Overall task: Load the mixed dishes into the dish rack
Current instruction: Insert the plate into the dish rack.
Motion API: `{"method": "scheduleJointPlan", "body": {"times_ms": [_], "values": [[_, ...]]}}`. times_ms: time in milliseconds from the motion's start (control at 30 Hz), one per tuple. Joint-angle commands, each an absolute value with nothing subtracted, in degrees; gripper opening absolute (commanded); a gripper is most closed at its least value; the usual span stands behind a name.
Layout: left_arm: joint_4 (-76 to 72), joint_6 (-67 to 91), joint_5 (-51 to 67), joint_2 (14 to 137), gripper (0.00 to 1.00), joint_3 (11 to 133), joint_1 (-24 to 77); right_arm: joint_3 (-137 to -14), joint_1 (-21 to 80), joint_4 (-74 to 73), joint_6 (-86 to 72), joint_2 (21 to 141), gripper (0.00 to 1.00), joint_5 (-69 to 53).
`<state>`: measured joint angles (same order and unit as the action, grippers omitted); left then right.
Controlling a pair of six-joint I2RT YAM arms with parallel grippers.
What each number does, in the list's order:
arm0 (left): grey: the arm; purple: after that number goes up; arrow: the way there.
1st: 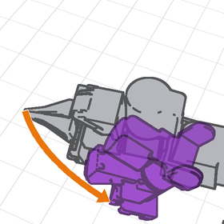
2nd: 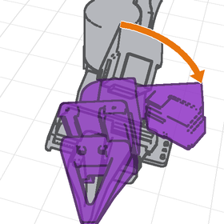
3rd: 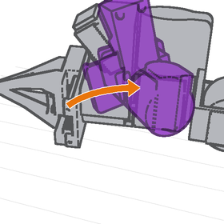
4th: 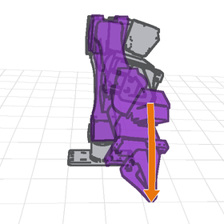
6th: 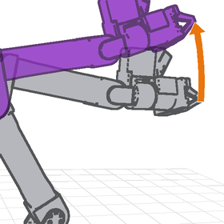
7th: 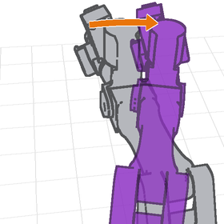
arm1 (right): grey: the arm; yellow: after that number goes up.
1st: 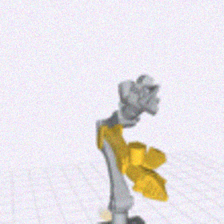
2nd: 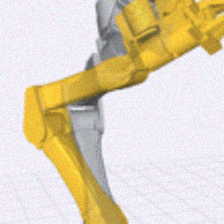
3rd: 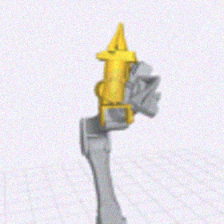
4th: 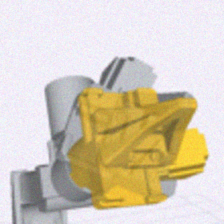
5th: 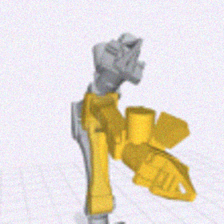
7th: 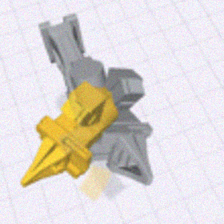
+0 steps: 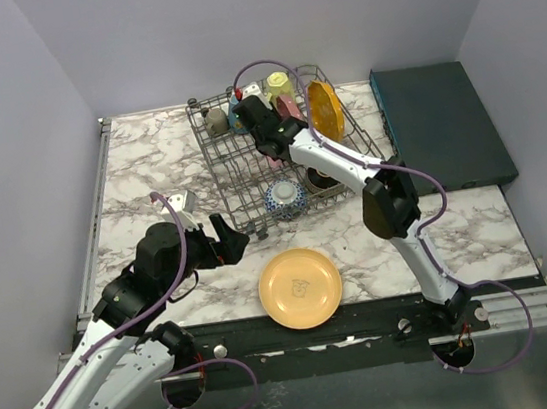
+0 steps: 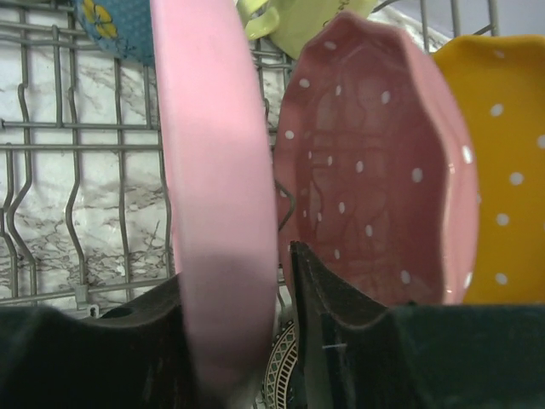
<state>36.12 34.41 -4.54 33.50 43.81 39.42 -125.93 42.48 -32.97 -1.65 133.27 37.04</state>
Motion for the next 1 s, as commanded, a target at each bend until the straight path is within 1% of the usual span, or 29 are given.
{"method": "scheduleJointPlan", "body": {"times_ms": [0,167,267,467,967], "values": [[35.24,33.49,-3.87,33.5,0.99,43.86,38.81,-125.48,42.71,-34.27,-2.93,134.37,0.41,35.5],[35.12,33.49,-3.86,33.4,0.99,43.78,38.74,-125.16,42.71,-34.32,-3.6,134.11,0.47,35.04],[35.12,33.49,-3.87,33.42,0.99,43.77,38.75,-124.74,42.68,-34.19,-4.1,133.73,0.54,34.73],[35.11,33.49,-3.87,33.51,0.99,43.77,38.66,-124.08,42.69,-33.67,-5.13,132.68,0.64,33.46],[35.11,33.57,-3.87,33.77,0.99,43.68,38.64,-122.36,42.63,-31.86,-6.73,128.82,0.71,33.22]]}}
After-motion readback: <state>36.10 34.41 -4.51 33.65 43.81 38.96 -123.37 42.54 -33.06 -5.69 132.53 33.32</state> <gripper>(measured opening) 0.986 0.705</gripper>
